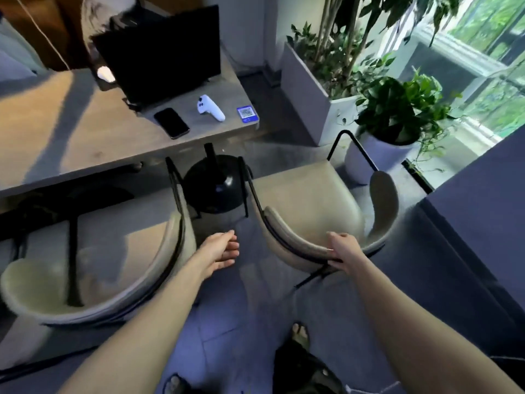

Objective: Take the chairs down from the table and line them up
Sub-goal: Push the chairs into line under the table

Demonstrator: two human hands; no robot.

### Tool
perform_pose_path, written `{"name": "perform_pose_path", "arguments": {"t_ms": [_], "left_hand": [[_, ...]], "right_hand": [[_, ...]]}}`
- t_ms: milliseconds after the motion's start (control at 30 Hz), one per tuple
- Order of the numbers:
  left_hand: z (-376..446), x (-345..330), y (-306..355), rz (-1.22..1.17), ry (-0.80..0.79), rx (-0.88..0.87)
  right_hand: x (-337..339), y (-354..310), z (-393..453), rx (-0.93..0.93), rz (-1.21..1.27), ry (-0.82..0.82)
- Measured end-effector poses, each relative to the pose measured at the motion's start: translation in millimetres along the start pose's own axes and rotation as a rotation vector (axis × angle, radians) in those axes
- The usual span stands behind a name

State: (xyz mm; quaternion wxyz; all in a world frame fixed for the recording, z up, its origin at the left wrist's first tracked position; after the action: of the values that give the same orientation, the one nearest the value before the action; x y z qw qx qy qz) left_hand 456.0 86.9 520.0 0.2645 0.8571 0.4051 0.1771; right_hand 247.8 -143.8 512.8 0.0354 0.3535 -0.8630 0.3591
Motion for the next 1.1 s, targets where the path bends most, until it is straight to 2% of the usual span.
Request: {"name": "perform_pose_path", "arguments": {"t_ms": [133, 233, 300, 467, 600, 700, 833, 967, 1100], "left_hand": [[9.6, -78.3, -6.9, 0.039, -0.019, 0.088], [21.9, -115.0, -7.4, 0.020, 0.037, 0.135], [31.4, -133.3, -7.4, 0.002, 0.058, 0.181], [67.5, -165.4, -8.9, -0.152, 0.110, 0.328], [84.0, -197.8, -7.0, -0.272, 0.041, 0.405], [90.8, -207.7, -9.1, -0.333, 0.054, 0.425], [99.1, -203.8, -11.7, -0.356, 0.107, 0.487], [98.8, -200.9, -14.5, -0.362, 0.115, 0.500], [93.4, -188.5, -14.3, -0.373, 0.110, 0.489]], "right_hand": [[74.4, 6.4, 49.5, -0.084, -0.013, 0.150], [112.4, 7.9, 83.2, -0.176, -0.110, 0.306], [127.7, 9.6, 103.8, -0.233, -0.108, 0.342], [130.0, 22.4, 173.3, -0.311, 0.081, 0.144], [129.2, 52.2, 235.0, -0.372, 0.011, -0.015], [123.5, 31.6, 210.1, -0.327, -0.064, -0.004], [129.4, 33.2, 198.8, -0.435, -0.052, 0.208], [132.2, 51.0, 220.1, -0.477, -0.081, 0.214], [127.2, 103.7, 285.4, -0.477, -0.140, 0.100]]}}
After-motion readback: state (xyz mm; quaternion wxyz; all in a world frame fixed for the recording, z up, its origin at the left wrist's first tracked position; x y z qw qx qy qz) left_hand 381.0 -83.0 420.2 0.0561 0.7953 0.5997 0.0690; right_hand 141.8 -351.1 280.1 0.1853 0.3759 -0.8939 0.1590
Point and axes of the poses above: each hand's wrist, its own z-axis towards the middle knuckle, its own x-axis out of the back of the hand, y = z × x, the point moved 7 cm from there along z, towards the middle knuckle, and after that the axes turned 2 degrees about -z, right-handed, at the moved point
